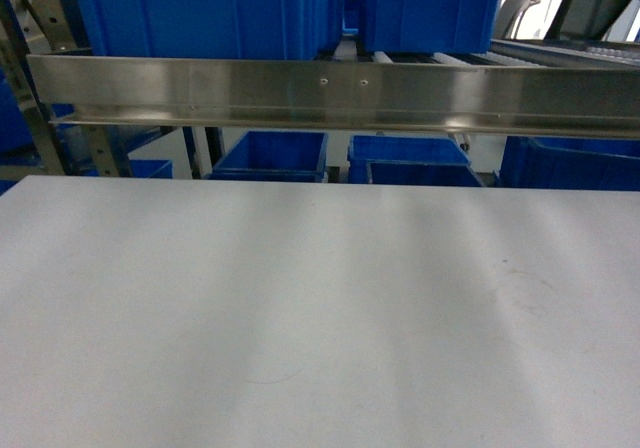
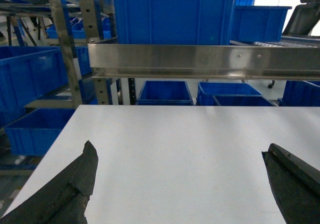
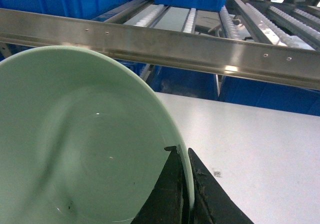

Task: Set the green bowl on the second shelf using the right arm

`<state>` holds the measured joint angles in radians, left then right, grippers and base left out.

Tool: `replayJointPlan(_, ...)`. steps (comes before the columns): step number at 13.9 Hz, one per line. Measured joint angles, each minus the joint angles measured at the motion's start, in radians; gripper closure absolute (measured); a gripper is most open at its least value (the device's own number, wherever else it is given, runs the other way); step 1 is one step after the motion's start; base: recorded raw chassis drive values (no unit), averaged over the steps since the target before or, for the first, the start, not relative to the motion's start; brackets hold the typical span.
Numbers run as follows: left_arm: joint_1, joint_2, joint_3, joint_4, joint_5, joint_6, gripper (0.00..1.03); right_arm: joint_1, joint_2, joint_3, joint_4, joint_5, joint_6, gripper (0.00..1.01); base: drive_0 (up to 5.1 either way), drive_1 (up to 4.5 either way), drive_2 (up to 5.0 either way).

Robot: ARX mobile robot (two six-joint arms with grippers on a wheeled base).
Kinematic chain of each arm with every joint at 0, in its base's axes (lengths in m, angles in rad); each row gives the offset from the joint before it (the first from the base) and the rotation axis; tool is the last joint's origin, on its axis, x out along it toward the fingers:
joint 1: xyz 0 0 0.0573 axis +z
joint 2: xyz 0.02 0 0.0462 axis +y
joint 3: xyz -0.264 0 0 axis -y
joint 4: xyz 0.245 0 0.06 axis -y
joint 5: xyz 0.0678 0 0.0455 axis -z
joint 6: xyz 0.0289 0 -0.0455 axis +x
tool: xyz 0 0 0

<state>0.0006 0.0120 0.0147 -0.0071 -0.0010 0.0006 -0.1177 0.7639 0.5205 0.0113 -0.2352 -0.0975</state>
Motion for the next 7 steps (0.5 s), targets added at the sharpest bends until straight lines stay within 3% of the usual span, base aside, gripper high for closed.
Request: replayJointPlan(7,0.0,0.0,0.0,0.003,0.0,0.0,0.05,0.0,0.0,0.0,0.0,0.0,0.0,0.99,-4.9,1.56,3.2)
